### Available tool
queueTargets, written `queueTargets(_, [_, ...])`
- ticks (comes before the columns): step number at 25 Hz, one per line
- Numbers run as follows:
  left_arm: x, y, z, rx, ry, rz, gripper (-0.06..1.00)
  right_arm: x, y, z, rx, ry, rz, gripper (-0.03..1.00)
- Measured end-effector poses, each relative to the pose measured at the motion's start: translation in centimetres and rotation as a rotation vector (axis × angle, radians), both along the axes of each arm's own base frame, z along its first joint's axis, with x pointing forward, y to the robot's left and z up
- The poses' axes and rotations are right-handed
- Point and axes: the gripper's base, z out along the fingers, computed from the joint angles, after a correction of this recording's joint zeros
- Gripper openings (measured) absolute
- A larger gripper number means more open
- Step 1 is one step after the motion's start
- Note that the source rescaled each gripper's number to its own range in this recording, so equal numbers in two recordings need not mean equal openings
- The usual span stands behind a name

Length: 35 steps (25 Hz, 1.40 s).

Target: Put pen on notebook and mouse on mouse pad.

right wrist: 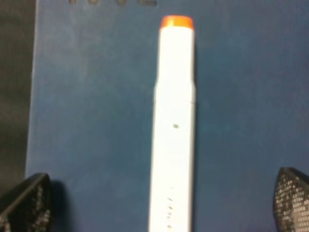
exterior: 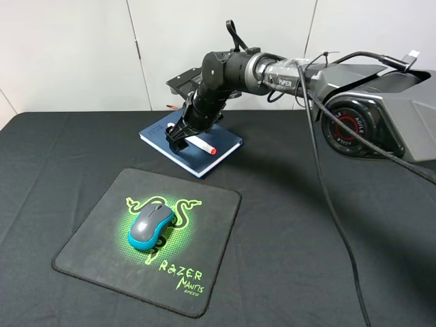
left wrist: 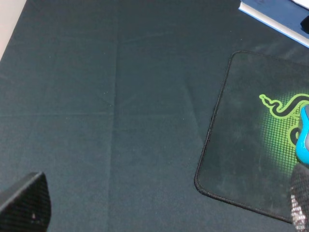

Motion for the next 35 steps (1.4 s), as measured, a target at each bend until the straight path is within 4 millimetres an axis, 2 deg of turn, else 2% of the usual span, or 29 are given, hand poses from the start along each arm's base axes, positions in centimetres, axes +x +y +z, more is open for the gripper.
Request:
queueTargets(3, [0.0,0.0,0.0,0.0,0.0,0.0,0.94,-0.3,-0.1,1.6,-0.002,0.004,0.007,1.0])
queueTargets(7, [0.0,0.0,0.0,0.0,0.0,0.0,0.94,-1.0,-0.6,5.3,-0.003,0.007,0.022,1.0])
queueTargets(18, [0.0,0.0,0.0,0.0,0.0,0.0,0.94,-4.8,-3.1,14.5,-0.062,0.107,0.039,1.0])
queueTargets(30, [0.0,0.0,0.0,0.0,0.0,0.0,0.94,-7.7,-6.3,24.0,-0.007,-0.053,-0.084,1.0])
queueTargets(35, [0.0,0.0,0.0,0.0,0.0,0.0,0.94,-9.4,-7.5,27.2,0.045,-0.095,-0.108,1.0])
